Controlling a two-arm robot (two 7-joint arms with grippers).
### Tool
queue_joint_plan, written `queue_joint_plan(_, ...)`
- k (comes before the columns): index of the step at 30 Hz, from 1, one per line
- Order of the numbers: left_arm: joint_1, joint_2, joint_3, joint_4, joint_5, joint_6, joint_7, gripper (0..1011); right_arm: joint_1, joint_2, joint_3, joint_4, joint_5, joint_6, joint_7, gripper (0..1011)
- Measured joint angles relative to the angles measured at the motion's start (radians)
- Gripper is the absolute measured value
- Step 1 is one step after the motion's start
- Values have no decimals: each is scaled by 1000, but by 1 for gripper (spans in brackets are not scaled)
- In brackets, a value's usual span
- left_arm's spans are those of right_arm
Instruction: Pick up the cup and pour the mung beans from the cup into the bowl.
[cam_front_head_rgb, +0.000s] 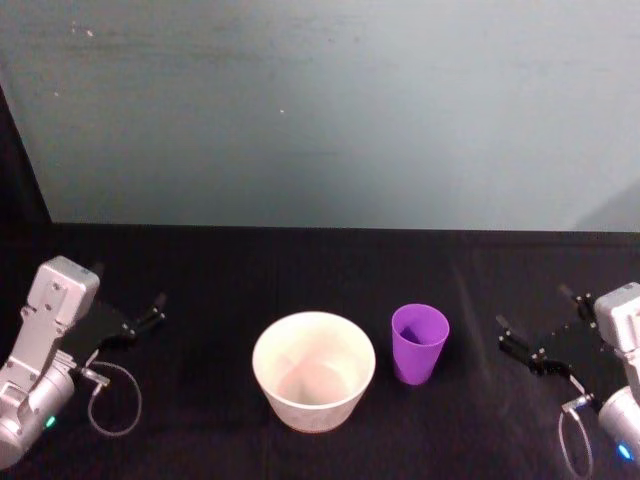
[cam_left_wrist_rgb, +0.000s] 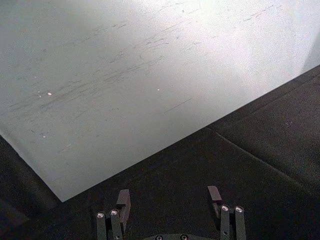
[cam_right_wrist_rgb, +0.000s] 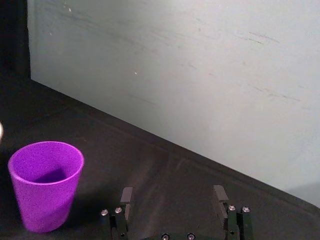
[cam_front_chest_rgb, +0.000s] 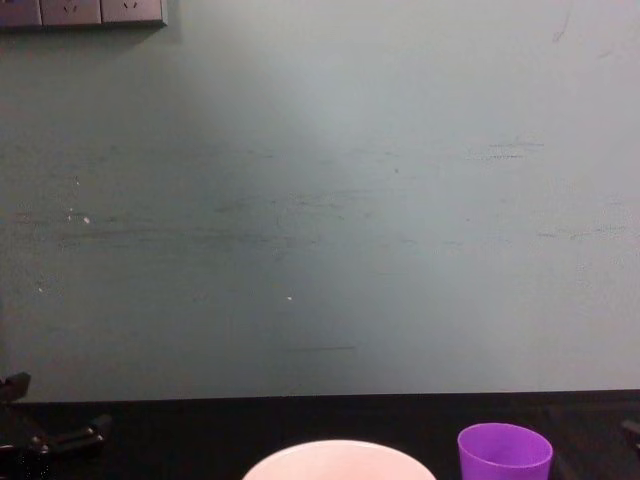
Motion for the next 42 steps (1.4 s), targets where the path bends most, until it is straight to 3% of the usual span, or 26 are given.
queue_joint_plan(8,0,0,0,0,0,0,0,1003,-125,21,44,-91,68,-51,43,1004)
queue_joint_plan(15,0,0,0,0,0,0,0,1004,-164,13,43,-100,122,-96,134,1004)
queue_joint_plan(21,0,0,0,0,0,0,0,1003,-136,-28,21,-36,168,-125,235,1004)
queue_joint_plan(25,0,0,0,0,0,0,0,1003,-88,-65,-1,27,179,-128,302,1004)
queue_joint_plan(31,0,0,0,0,0,0,0,1003,-30,-108,-20,94,163,-129,349,1004)
queue_joint_plan(42,0,0,0,0,0,0,0,1003,41,-173,-22,185,144,-136,386,1004)
